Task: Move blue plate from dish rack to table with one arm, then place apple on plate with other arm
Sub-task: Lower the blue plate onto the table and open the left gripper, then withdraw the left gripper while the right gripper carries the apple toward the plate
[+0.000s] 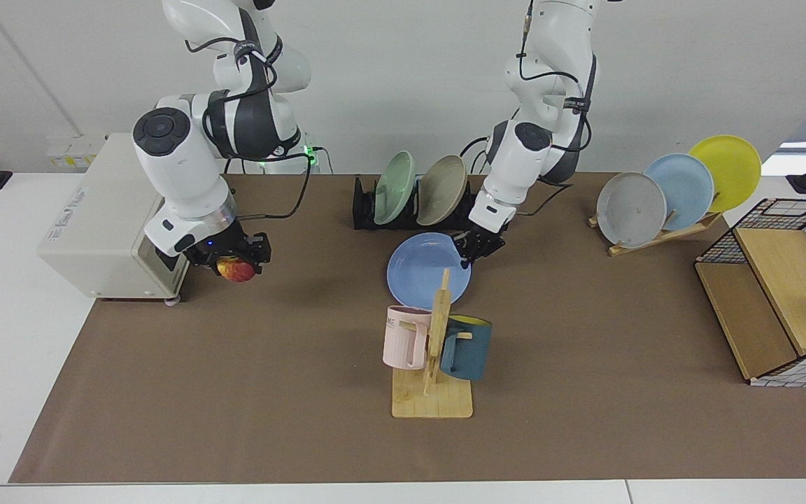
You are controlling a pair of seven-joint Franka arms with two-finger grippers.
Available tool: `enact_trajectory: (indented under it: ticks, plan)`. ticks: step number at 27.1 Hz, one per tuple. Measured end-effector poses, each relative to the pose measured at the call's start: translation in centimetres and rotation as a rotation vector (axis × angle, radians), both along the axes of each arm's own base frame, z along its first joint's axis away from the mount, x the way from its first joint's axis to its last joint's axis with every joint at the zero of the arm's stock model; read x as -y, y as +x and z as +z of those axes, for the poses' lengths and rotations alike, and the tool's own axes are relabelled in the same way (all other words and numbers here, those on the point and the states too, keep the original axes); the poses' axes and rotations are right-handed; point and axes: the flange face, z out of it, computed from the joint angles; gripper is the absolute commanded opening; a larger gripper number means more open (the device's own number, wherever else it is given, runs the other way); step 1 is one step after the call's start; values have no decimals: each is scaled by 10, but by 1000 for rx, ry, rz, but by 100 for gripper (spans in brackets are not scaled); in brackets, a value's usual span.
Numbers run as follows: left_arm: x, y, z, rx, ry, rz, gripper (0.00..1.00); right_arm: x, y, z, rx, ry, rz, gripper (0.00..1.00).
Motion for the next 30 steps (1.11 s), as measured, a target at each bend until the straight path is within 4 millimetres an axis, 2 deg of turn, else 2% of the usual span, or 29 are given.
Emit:
enact_trajectory:
  ticks: [8, 9, 11, 13, 14, 19, 23, 27, 30]
  plan:
    - [9, -4, -3, 1, -8, 2, 0, -2, -1, -2, -3, 0, 3, 0]
    - [10, -4, -3, 0, -8, 3, 9, -2, -1, -2, -4, 0, 3, 0]
    - [11, -4, -4, -3, -8, 4, 60, -2, -1, -3, -6, 0, 3, 0]
    - [11, -4, -7, -9, -8, 5, 96, -2, -1, -4, -8, -1, 3, 0]
    - [11, -5, -9, -12, -7, 4, 100, -2, -2, -4, -9, -1, 3, 0]
    - [9, -3, -18, -28, -4, 4, 100, -2, -2, -5, -10, -1, 3, 0]
    - [5, 3, -18, -28, -7, 16, 100, -3, -2, -5, -10, -1, 4, 0]
    - [-8, 17, -11, -49, 2, 35, 100, -6, -2, -5, -11, -1, 10, 0]
    - [-21, 32, 3, -74, 42, 17, 100, -8, -3, -6, -14, -1, 13, 0]
